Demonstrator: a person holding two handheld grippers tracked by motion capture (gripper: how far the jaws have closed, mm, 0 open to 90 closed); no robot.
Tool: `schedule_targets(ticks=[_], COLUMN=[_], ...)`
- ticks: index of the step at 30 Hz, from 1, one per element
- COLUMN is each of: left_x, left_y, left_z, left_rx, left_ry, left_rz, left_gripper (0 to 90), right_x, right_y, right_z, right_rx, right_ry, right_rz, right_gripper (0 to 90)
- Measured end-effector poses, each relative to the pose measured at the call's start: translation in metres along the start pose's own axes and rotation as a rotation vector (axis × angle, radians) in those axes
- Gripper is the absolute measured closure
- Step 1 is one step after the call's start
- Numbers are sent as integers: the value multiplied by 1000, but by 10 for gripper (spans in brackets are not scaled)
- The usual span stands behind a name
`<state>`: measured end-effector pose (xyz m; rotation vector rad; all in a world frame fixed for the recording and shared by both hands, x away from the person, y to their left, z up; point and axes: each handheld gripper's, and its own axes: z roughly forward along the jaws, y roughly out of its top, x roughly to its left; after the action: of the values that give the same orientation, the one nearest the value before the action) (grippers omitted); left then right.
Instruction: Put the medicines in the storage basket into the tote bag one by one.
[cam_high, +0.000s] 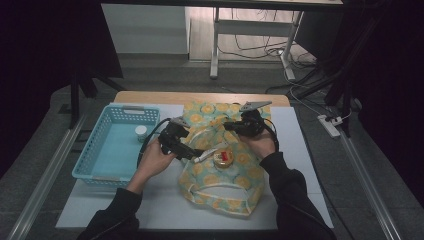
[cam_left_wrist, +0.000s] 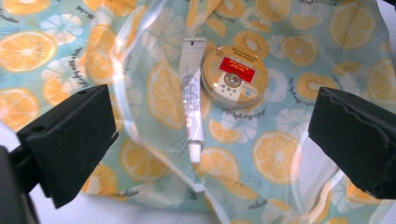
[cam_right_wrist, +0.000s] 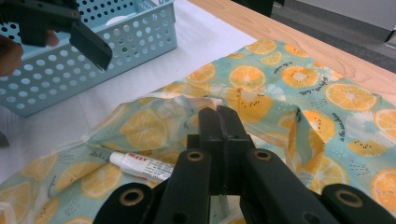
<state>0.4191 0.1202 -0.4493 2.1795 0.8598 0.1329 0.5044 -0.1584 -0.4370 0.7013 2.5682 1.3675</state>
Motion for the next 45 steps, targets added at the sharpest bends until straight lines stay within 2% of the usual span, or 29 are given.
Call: schedule_targets(ticks=[6,12,15,22,24,27,37,41,43,45], left_x=[9,20,26,40,43,48,68,77,81,85], left_y=[-7,-15,-20,-33,-37,-42,-60,-67,-69,-71], left_z=[-17,-34,-41,-54,-58,-65,-82,-85,-86,-87], left_rx=[-23,-38,-51,-66,-73,-85,-78,-63,-62,-54], left_ry=[4,32,23,32,48,99,221,258,260,285], left_rz=[-28,-61,-74,-110,-117,-119,-157,-183,-200,-213], left_gripper=[8,9,12,7,6,3,6,12,12,13], right_x=[0,1,1,2,2,2,2,3,2,2], right_y=[0,1,1,1,1,1,0,0,0,0], right_z=[-2,-2,-2,-2,-2,-2,-2,-2,-2,-2], right_rx=[-2,-5,-5,-5,-5,-5,-3,-3,-3,-3], right_ry=[1,2,2,2,1,2,1,1,1,0], right_rz=[1,2,0,-2,-2,-5,-8,-9,-9,-7], right_gripper=[900,900,900,900,900,900,900,900,900,900])
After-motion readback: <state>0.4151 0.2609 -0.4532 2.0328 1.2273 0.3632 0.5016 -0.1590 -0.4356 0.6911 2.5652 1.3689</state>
